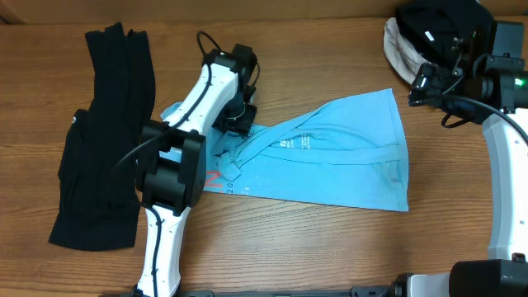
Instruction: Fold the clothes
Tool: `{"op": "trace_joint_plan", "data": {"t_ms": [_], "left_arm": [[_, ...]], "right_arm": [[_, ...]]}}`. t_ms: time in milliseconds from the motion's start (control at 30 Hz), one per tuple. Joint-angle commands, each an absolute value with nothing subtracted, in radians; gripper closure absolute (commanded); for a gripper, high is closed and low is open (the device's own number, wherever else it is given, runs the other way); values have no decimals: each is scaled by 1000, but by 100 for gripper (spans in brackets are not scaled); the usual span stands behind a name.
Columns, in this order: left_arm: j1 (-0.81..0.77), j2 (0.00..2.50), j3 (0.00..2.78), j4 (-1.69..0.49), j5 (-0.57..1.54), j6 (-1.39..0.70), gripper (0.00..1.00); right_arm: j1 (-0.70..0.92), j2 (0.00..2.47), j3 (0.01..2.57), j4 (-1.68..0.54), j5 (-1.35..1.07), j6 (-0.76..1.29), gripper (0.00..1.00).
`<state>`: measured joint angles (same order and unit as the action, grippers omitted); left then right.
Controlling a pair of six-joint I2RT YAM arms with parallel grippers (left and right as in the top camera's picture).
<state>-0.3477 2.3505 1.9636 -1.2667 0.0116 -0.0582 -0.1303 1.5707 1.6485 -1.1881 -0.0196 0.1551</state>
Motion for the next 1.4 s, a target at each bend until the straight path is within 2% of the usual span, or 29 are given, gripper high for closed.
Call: {"op": "trace_joint_plan", "data": {"t_ms": [0, 167, 333, 567, 733, 1200, 1367], "left_arm": [[-361, 2335, 1967, -1259, 26, -21, 47], [-361, 2329, 1971, -1269, 25, 1, 49], [-360, 2314, 2078, -1368, -11, 1, 51], [-379, 2310, 2141, -1451, -19, 0, 50], [-400, 2322, 2075, -1422, -41, -12, 54], [-405, 2322, 1866, -1287, -151, -111, 53], [-405, 2322, 1860, -1269, -161, -155, 56]], "right_arm": [[-132, 1568, 1655, -1180, -20, 149, 9], [-132, 1568, 1655, -1180, -20, 149, 9], [-132, 1568, 1655, -1180, -20, 149, 9], [-132, 1568, 1655, -1180, -20, 149, 9], [-132, 1568, 1655, -1181, -20, 149, 9], [-132, 1568, 1655, -1188, -20, 149, 9], [-132, 1568, 1655, -1188, -20, 149, 9]]}}
